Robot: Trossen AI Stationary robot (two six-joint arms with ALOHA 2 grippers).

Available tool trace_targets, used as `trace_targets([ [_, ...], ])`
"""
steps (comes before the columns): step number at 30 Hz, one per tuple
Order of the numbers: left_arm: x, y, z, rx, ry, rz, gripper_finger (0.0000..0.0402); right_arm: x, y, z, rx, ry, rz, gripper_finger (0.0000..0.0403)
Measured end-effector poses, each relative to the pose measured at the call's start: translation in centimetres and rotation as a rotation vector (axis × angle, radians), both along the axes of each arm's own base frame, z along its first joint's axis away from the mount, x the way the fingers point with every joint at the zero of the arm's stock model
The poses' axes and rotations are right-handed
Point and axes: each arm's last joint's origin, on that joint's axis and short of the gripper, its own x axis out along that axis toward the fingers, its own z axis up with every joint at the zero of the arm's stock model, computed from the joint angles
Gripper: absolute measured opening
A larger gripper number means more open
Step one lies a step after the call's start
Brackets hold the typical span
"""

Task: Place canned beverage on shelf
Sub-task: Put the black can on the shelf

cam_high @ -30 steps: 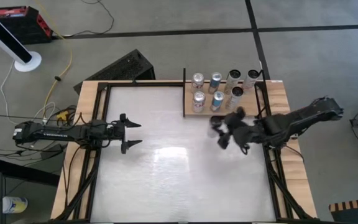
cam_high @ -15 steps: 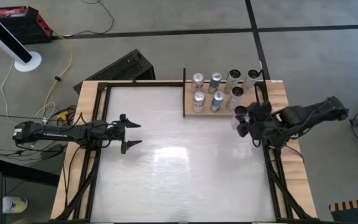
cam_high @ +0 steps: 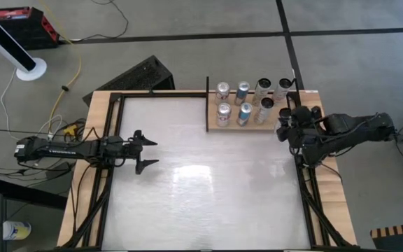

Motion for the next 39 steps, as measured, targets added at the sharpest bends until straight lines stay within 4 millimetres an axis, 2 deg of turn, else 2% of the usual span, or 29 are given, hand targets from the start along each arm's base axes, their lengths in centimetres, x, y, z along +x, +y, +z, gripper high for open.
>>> trace_targets([
  [7, 0.0, 0.0, -0.1, -0.039, 0.006, 0.013, 0.0359, -1.1, -0.7, 0.2, -0.021, -0.004, -0.054, 0.0285],
  [14, 0.1, 0.0, 0.2, -0.034, -0.032, 0.013, 0.0359, -1.4, -1.2, -2.0, -0.048, -0.006, -0.075, 0.0285],
  [22, 0.1, 0.1, 0.4, 0.011, -0.045, 0.024, 0.0359, -1.8, -1.9, -1.3, -0.081, -0.047, -0.123, 0.0286],
  [32, 0.2, 0.2, 0.9, 0.067, -0.087, 0.033, 0.0359, -0.7, -3.4, -1.7, -0.086, 0.004, -0.221, 0.0286],
  [39, 0.3, 0.2, 1.2, 0.113, -0.107, 0.032, 0.0359, -0.4, -4.4, -1.6, -0.030, 0.015, -0.205, 0.0286],
])
